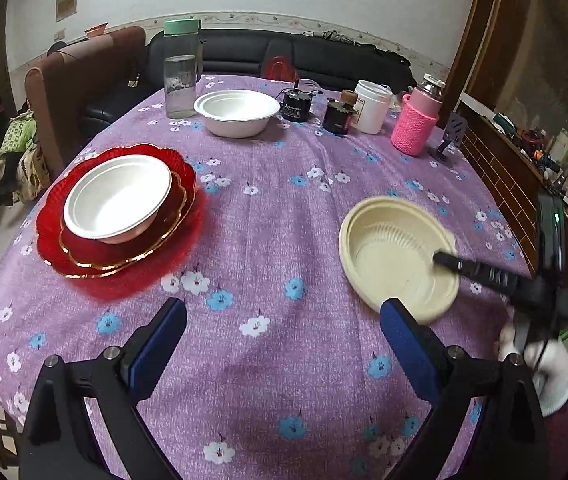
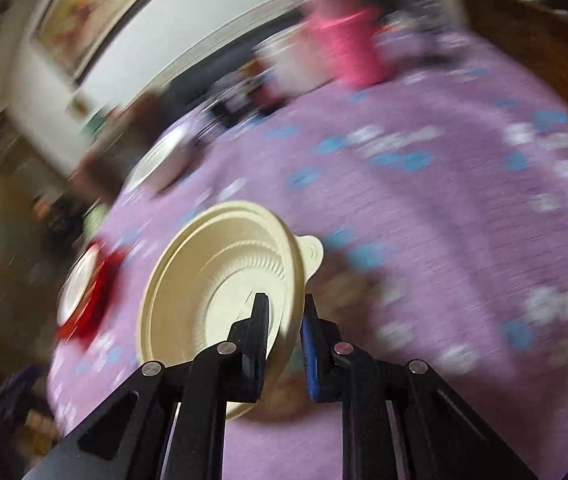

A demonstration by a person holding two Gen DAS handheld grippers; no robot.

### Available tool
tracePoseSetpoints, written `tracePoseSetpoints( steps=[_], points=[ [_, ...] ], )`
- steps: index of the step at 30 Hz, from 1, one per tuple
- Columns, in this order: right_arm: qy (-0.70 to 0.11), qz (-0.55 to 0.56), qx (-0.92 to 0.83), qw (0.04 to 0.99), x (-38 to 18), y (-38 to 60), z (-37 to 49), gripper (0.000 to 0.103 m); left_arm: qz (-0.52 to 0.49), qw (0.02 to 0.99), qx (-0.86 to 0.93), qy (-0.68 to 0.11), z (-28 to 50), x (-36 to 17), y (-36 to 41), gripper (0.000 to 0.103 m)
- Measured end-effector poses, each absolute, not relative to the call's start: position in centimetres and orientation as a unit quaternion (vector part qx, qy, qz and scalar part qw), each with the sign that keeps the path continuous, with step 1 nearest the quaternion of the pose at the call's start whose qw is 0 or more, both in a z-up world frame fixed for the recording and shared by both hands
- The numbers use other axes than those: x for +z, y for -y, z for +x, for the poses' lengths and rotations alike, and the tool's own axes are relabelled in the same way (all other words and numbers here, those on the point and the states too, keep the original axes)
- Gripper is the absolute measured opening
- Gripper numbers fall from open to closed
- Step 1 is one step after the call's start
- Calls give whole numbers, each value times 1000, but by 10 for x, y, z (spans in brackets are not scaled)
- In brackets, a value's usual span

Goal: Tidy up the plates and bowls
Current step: 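Close the right tool on the cream bowl rim and lift it, then close the left tool on the cream bowl rim while the right tool holds it, then carry the cream bowl with both tools and lower it onto the white bowl stack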

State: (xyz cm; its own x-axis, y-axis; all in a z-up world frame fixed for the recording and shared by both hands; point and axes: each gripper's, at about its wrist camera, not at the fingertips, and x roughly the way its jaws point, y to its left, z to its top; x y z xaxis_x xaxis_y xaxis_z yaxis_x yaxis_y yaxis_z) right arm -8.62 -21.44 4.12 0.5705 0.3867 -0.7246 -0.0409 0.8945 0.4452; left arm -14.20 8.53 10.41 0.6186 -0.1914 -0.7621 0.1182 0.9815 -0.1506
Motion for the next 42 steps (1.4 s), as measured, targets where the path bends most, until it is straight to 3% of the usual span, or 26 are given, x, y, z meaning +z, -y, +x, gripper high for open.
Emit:
tracePoseSetpoints(
  steps=[8, 17, 19, 20, 25, 27, 29, 42],
  points=[
    [-433, 168, 71, 882, 50, 207, -102, 17, -49, 893, -85, -438, -110, 99, -84, 97],
    [-443, 184, 58, 876, 42, 210, -94, 23, -52, 858, -106, -500, -63, 68, -47, 97],
    [-443, 192, 58, 874, 40, 212, -95, 30, -41, 850, -119, -512, -52, 60, -32, 86],
    [-442, 196, 61, 873, 40, 212, -96, 33, -35, 846, -121, -518, -49, 56, -27, 73],
    [-437, 193, 69, 876, 43, 209, -99, 34, -34, 818, -135, -559, -31, 33, -5, 45],
    [-439, 184, 68, 877, 44, 206, -100, 33, -37, 807, -146, -572, -31, 25, 0, 20],
    [-441, 177, 72, 877, 45, 202, -103, 22, -34, 804, -148, -575, -35, 23, 0, 16],
    [-408, 143, 102, 896, 89, 154, -118, 20, -54, 851, -143, -503, -75, 82, -57, 17]
  ],
)
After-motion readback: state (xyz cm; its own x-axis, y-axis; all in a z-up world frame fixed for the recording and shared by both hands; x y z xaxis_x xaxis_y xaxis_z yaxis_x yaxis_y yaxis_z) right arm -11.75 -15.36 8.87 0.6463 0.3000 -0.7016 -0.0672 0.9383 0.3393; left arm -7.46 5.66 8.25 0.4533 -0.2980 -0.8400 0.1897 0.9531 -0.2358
